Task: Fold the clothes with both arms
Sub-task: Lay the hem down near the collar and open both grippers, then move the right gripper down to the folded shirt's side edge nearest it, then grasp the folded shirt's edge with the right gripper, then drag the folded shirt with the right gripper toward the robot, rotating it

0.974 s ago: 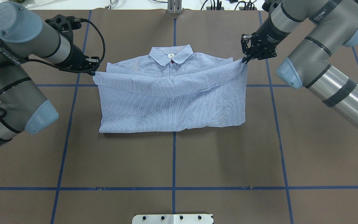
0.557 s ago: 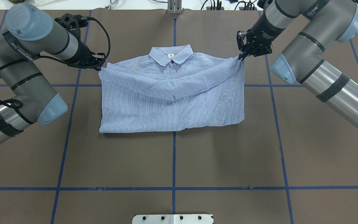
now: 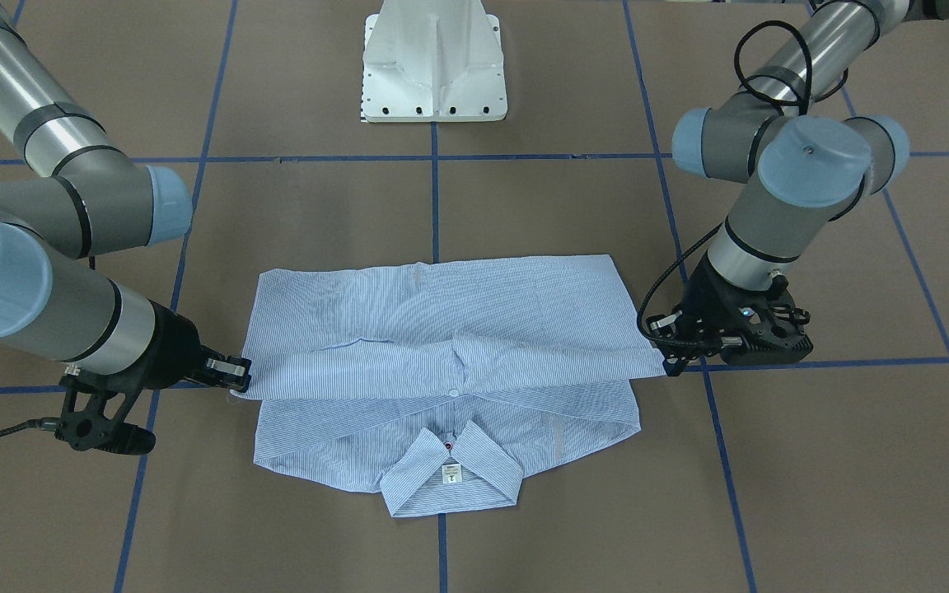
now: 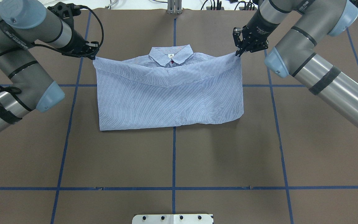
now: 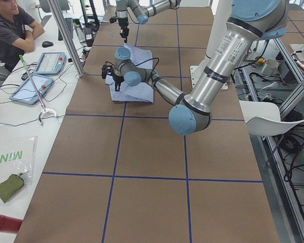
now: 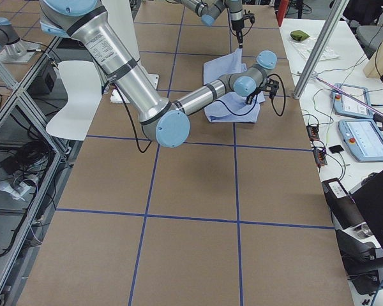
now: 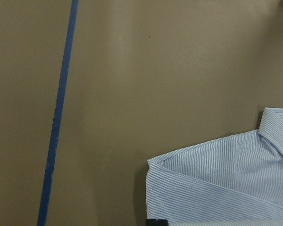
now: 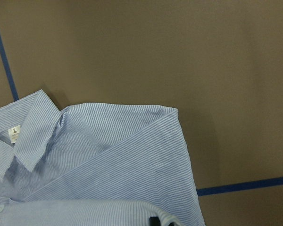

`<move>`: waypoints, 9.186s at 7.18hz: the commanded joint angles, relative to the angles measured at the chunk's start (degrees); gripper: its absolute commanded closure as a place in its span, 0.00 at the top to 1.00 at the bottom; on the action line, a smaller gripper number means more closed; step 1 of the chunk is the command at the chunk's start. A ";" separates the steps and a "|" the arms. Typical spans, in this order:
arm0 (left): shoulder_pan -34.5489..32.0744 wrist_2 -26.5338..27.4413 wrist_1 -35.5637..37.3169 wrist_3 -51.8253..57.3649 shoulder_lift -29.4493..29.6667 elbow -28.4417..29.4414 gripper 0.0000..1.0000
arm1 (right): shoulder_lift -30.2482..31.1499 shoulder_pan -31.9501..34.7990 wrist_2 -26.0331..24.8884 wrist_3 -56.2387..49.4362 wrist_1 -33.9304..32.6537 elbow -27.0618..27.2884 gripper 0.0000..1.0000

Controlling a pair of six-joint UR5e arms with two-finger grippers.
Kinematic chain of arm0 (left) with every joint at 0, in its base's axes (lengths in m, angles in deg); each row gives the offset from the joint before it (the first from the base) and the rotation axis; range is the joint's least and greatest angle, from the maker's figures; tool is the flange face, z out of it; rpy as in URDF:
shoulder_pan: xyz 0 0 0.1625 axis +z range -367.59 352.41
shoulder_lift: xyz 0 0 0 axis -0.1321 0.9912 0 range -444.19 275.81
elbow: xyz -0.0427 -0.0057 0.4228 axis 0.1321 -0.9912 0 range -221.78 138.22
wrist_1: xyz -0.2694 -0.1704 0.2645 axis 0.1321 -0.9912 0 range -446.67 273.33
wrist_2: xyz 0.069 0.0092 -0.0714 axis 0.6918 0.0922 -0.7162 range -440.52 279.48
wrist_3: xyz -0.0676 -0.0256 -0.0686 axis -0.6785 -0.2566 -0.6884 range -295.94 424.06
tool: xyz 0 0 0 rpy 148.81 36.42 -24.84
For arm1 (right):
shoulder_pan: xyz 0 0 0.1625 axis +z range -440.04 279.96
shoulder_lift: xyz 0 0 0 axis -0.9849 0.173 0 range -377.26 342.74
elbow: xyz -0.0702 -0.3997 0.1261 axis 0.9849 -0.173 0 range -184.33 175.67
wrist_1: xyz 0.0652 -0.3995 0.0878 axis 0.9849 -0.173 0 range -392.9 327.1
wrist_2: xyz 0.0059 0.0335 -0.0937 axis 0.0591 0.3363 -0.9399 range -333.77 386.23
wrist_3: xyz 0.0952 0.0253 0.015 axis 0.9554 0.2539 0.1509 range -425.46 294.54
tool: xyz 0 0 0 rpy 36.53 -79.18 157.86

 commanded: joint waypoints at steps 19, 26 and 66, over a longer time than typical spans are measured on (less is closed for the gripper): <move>-0.30 0.07 -6.04 -0.19 0.38 2.11 0.99 | 7.09 -3.43 -1.58 -1.75 0.11 9.02 0.99; -0.30 0.34 -4.63 -0.63 0.38 0.00 0.99 | 15.04 -15.66 -10.64 -1.75 0.02 15.32 0.97; -0.12 1.82 -4.63 -2.48 -0.15 -2.29 0.99 | 50.46 -36.90 -4.57 14.91 -0.24 50.73 0.00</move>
